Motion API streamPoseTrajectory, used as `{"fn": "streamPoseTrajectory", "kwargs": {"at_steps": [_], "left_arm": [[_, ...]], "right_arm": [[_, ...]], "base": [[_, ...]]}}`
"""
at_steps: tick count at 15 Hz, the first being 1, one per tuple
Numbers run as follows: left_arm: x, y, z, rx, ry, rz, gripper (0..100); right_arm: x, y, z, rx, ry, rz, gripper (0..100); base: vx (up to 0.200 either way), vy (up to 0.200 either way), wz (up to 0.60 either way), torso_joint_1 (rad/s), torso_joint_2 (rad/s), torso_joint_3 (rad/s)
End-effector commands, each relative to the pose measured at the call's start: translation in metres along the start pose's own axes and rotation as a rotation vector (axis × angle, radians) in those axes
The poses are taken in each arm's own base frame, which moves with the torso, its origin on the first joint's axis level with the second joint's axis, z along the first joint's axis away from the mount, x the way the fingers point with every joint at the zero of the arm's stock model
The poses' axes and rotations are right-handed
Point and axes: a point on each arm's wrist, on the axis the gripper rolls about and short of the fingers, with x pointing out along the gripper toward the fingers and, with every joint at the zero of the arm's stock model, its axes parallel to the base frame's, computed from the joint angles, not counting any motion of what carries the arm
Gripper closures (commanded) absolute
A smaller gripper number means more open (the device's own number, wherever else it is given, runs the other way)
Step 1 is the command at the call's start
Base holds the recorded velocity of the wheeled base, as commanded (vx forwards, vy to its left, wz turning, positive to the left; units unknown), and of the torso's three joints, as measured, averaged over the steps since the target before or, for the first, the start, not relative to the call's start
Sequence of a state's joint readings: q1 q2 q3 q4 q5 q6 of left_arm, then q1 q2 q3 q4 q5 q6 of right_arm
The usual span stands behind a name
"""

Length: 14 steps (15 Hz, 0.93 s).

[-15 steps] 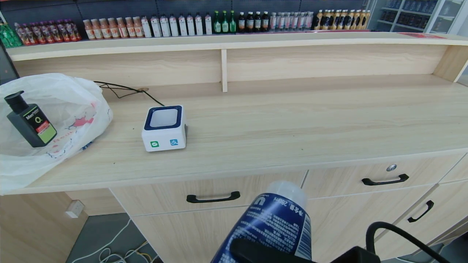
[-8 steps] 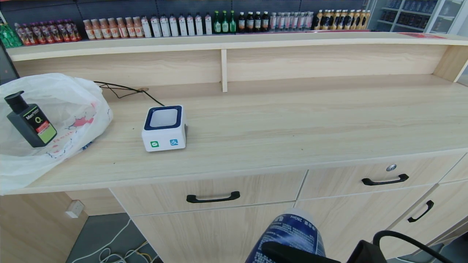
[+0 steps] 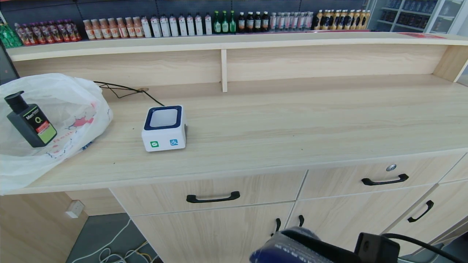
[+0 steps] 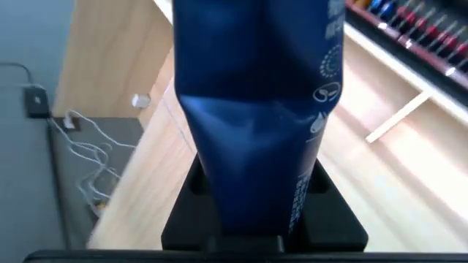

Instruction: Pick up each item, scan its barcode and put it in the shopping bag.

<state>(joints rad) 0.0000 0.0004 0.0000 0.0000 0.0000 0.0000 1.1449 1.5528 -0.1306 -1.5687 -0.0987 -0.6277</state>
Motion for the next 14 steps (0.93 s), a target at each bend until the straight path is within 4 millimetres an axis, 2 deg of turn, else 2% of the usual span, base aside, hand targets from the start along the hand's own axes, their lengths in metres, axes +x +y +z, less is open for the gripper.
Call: {"fn": "streamPoseTrajectory", "kwargs": {"at_steps": [1, 2, 4, 8, 11, 14], "left_arm": [[0.000, 0.000, 0.000, 0.000, 0.000, 0.000, 0], [0.000, 0.000, 0.000, 0.000, 0.000, 0.000, 0], [0.000, 0.000, 0.000, 0.000, 0.000, 0.000, 0], [0.000, 0.000, 0.000, 0.000, 0.000, 0.000, 0], [0.000, 0.000, 0.000, 0.000, 0.000, 0.000, 0], [0.000, 0.000, 0.000, 0.000, 0.000, 0.000, 0]], "right_arm": [[0.016, 0.002, -0.003, 0.151, 0.027, -0.036, 100], [0.013, 0.002, -0.006, 0.313, 0.057, -0.078, 100], [0.014, -0.002, -0.003, 0.465, 0.057, -0.147, 100], [0.021, -0.017, 0.011, 0.525, -0.004, -0.279, 100], [0.020, -0.060, -0.004, 0.501, 0.007, -0.502, 100], [0.020, -0.078, -0.013, 0.557, 0.001, -0.595, 100]], "base": [[0.000, 0.000, 0.00, 0.000, 0.00, 0.000], [0.000, 0.000, 0.00, 0.000, 0.00, 0.000], [0.000, 0.000, 0.00, 0.000, 0.00, 0.000], [0.000, 0.000, 0.00, 0.000, 0.00, 0.000], [0.000, 0.000, 0.00, 0.000, 0.00, 0.000], [0.000, 0.000, 0.00, 0.000, 0.00, 0.000]]}}
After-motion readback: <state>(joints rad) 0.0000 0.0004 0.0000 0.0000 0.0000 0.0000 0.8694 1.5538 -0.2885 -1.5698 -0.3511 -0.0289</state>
